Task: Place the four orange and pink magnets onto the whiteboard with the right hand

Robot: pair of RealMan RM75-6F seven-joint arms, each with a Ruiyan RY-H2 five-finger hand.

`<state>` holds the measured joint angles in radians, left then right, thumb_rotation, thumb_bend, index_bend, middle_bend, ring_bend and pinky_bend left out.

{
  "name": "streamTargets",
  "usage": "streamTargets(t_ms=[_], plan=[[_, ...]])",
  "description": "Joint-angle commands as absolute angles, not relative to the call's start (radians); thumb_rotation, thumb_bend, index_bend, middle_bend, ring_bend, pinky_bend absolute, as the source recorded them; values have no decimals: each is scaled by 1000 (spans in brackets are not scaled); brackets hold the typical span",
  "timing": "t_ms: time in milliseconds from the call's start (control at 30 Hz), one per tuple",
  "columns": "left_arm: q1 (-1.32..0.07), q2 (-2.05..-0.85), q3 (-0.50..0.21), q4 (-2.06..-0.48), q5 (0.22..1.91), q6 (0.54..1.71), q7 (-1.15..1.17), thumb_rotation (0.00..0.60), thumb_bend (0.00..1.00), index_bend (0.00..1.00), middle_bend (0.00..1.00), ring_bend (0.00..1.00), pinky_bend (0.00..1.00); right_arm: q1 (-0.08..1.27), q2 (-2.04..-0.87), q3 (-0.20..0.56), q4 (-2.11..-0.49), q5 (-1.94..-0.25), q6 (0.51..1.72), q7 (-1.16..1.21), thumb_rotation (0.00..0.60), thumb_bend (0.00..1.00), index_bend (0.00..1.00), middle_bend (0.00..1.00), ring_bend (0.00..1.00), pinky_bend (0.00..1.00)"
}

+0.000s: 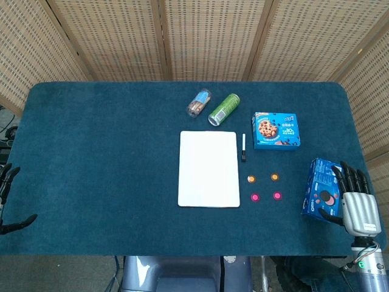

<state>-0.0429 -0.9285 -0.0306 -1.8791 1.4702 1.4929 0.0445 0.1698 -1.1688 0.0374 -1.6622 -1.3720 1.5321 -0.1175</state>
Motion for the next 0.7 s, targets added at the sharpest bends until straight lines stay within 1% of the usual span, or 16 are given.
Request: streamTargets(t_ms=[33, 133, 233, 300, 400, 467, 567, 700], plan=[[-41, -927, -28, -1880, 1479, 1496, 39, 600, 0, 0, 0, 0, 0, 169, -1169, 41, -1664, -1373, 1520, -120, 600, 53, 24, 0, 0, 0], [-38, -928, -25, -1875, 1488, 1504, 31, 600, 0, 0, 0, 0, 0, 189, -1168, 47, -1674, -1388, 1483, -122, 600, 53, 53, 0, 0, 0], [-37, -933, -26, -1872, 1489, 1507, 34, 600, 0, 0, 0, 0, 0, 251, -1174, 66, -1683, -1420, 1402, -113, 600, 59, 91, 0, 0, 0], [-37, -934, -27, -1874, 1486, 1507, 34, 600, 0, 0, 0, 0, 0, 314, -1187, 90, -1678, -1423, 1320, -121, 600, 84, 132, 0, 0, 0], [-38, -934, -29, -1878, 1483, 1508, 37, 600, 0, 0, 0, 0, 0, 381, -1210, 123, -1657, -1395, 1227, -140, 600, 144, 205, 0, 0, 0], [-37, -937, -33, -1880, 1479, 1512, 39, 600, 0, 0, 0, 0, 0, 438, -1242, 150, -1626, -1361, 1149, -155, 600, 216, 272, 0, 0, 0], [-37, -941, -34, -1879, 1472, 1511, 44, 600, 0, 0, 0, 0, 0, 503, -1298, 177, -1568, -1297, 1055, -186, 600, 267, 314, 0, 0, 0], [-40, -946, -37, -1877, 1459, 1503, 54, 600, 0, 0, 0, 0, 0, 552, -1373, 192, -1502, -1219, 991, -234, 600, 324, 336, 0, 0, 0]])
